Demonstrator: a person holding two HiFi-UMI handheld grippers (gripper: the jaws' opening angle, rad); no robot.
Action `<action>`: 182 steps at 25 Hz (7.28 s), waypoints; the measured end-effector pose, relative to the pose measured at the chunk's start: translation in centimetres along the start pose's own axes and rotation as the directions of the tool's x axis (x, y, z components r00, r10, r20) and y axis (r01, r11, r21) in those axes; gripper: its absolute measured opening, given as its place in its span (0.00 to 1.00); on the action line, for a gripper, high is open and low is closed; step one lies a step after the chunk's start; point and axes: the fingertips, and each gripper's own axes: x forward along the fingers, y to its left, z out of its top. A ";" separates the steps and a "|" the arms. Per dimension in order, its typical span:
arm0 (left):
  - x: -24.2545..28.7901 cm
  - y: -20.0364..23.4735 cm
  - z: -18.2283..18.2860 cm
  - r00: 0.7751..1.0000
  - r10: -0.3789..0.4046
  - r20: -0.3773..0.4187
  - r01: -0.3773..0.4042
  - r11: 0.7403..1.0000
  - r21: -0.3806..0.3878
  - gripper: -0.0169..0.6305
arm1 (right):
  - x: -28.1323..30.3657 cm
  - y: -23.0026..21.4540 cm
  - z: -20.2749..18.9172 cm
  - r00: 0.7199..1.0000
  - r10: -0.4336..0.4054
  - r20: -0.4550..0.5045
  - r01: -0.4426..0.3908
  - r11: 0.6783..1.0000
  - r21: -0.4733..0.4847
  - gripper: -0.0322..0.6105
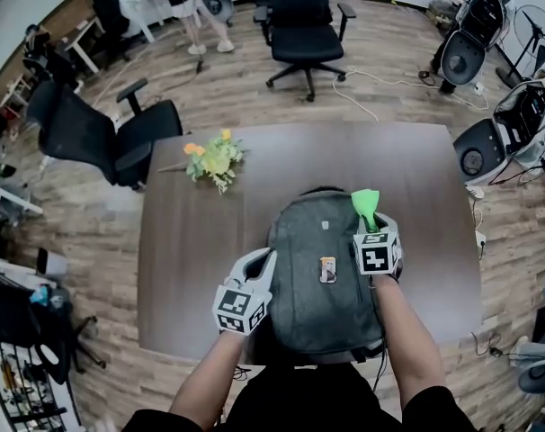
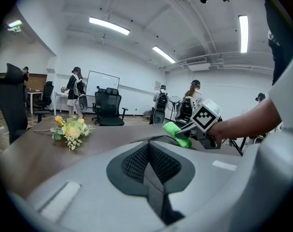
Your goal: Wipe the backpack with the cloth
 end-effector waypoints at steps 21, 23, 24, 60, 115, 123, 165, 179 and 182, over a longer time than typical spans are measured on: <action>-4.9 3.1 -2.3 0.992 0.124 -0.011 -0.125 0.989 -0.080 0.06 | -3.2 18.5 0.7 0.924 0.383 0.013 -0.383 0.923 0.035 0.20; -5.3 3.5 -2.6 0.991 0.133 -0.013 -0.134 0.987 -0.086 0.06 | -2.8 19.9 0.4 0.914 0.405 -0.001 -0.404 0.914 0.026 0.20; -5.5 3.6 -2.8 0.991 0.136 -0.017 -0.137 0.987 -0.088 0.06 | -2.8 20.5 0.1 0.910 0.415 -0.010 -0.414 0.910 0.023 0.20; -2.3 -0.3 -3.4 0.998 0.044 -0.043 -0.048 0.995 -0.087 0.06 | -2.9 6.3 -5.9 0.990 0.073 -0.123 -0.080 0.996 -0.047 0.20; -12.4 1.0 -7.4 0.992 0.111 -0.055 -0.115 0.989 -0.088 0.06 | -8.4 24.0 -6.8 0.884 0.452 -0.119 -0.444 0.892 0.084 0.20; -10.9 -0.4 -7.5 0.996 0.061 -0.065 -0.067 0.993 -0.093 0.06 | -7.9 19.6 -8.4 0.910 0.381 -0.160 -0.375 0.924 0.070 0.20; -5.5 -6.0 -6.3 0.995 -0.056 -0.083 0.053 0.998 -0.043 0.06 | -10.4 1.8 -11.3 0.980 0.069 -0.184 -0.066 0.998 0.022 0.20; -7.9 -4.1 -8.0 0.992 -0.054 -0.110 0.049 0.997 -0.054 0.06 | -12.0 13.7 -9.3 0.937 0.322 -0.135 -0.313 0.946 0.084 0.20; -8.8 -3.6 -8.0 0.993 -0.060 -0.105 0.054 0.997 -0.051 0.06 | -12.8 16.6 -8.7 0.926 0.358 -0.122 -0.348 0.932 0.098 0.20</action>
